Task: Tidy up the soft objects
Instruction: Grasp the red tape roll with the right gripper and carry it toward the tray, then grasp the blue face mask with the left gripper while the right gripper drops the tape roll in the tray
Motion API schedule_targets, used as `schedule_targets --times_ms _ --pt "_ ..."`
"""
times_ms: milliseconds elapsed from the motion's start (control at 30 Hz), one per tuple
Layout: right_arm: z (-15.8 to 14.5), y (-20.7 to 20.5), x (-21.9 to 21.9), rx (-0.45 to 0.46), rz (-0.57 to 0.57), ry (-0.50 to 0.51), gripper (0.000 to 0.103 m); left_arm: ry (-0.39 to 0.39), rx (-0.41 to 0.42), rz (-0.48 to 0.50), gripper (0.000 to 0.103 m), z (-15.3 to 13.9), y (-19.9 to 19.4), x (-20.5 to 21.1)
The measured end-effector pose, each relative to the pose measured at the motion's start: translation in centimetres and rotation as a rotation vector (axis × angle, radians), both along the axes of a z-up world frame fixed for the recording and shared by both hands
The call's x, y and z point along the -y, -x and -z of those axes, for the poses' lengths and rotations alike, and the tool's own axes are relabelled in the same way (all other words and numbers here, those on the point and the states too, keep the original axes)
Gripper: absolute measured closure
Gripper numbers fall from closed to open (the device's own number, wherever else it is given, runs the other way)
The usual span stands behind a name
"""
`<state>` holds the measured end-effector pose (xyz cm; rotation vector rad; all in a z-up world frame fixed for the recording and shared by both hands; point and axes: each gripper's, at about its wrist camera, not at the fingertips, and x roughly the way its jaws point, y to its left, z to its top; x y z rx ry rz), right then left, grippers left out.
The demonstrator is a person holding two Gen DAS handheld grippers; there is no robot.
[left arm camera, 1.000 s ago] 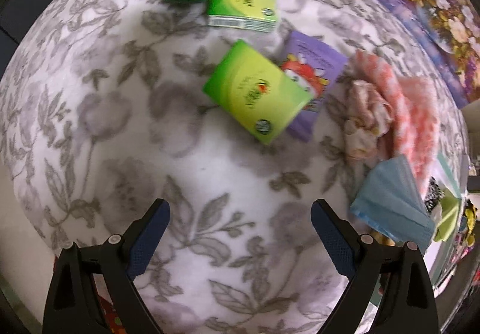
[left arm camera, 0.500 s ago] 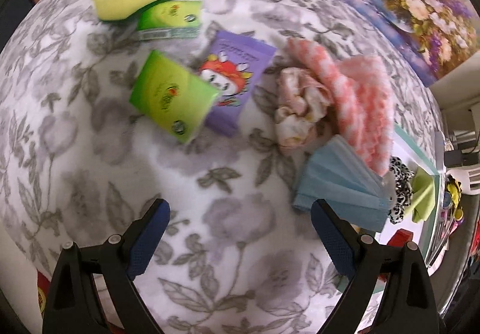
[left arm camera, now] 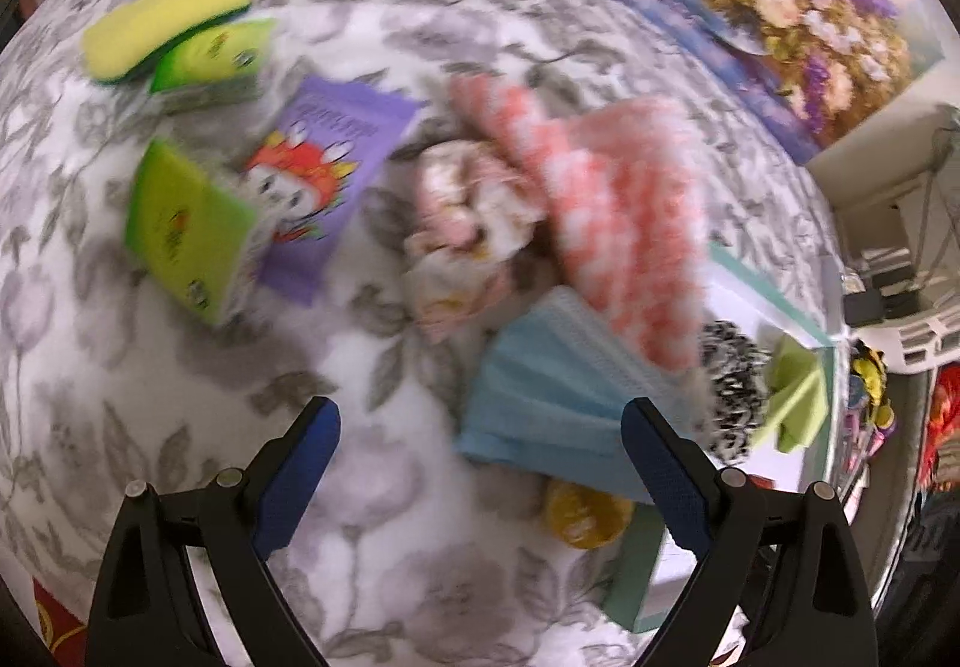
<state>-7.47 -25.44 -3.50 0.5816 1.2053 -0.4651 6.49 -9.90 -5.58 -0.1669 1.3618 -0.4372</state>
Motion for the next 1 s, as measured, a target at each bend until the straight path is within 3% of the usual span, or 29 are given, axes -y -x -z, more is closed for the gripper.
schedule_targets --times_ms 133,567,633,700,767,867,1000 --pt "0.1 0.2 0.7 -0.001 0.019 -0.003 0.047 0.024 0.048 0.048 0.008 -1.0 0.1 2.1" --pt "0.9 0.9 2.0 -0.030 0.043 -0.005 0.047 -0.092 0.032 0.162 0.009 1.1 2.1 6.1" --pt "1.1 0.9 2.0 -0.037 0.042 -0.006 0.047 -0.098 0.032 0.166 0.016 1.6 2.0 6.1" --pt "1.3 0.8 2.0 -0.043 0.040 -0.008 0.047 -0.104 0.031 0.170 0.033 2.1 1.8 6.3" --pt "1.3 0.9 1.9 -0.045 0.039 -0.008 0.047 -0.109 0.029 0.171 0.039 2.3 1.8 6.1" --pt "1.3 0.9 1.9 -0.046 0.038 -0.007 0.047 -0.068 0.024 0.165 0.058 2.3 1.7 6.1" --pt "1.3 0.8 1.8 -0.048 0.034 -0.006 0.047 -0.053 0.035 0.163 0.070 2.1 1.6 6.2"
